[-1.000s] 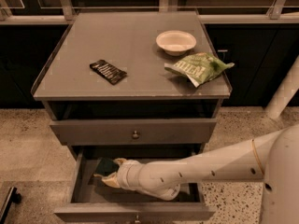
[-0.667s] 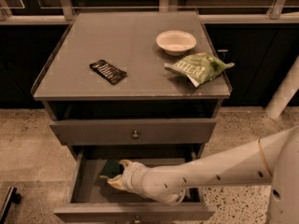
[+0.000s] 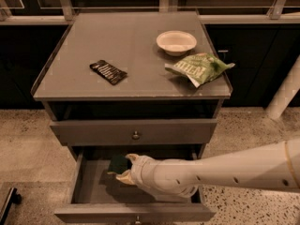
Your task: Pick sponge from middle drawer and place on counter
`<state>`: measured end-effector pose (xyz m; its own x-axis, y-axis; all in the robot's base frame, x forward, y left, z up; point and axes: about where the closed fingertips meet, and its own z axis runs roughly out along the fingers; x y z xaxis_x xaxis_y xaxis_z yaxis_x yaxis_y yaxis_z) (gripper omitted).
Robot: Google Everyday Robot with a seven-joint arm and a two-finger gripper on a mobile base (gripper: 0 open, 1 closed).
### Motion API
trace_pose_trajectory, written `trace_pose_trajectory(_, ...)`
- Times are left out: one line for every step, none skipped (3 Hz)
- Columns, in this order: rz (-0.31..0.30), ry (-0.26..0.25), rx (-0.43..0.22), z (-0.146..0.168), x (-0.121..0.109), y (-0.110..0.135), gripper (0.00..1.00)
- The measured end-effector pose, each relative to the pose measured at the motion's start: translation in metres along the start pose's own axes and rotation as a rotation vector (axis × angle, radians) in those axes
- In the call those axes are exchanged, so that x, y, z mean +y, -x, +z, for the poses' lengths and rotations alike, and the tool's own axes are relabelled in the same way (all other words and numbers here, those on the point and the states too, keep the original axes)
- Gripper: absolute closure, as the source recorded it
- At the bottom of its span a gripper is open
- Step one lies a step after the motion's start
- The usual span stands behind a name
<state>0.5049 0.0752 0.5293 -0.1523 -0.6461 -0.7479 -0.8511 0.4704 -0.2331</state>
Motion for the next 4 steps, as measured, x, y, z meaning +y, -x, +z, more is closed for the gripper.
trace_pose_trajectory(-0.124,0.037,-0.002,-0.055,-0.005,0.015,1.0)
trace_pose_trajectory(-0.232,0.115,-0.036,-0.093,0.018,0.032,1.0)
trace_pose_trajectory(-0.335,0.232,-0.136,-0.115,0.065,0.051,1.0)
trace_pose_trajectory(-0.404,0.228,-0.179,-0.129,0.075,0.067,1.0)
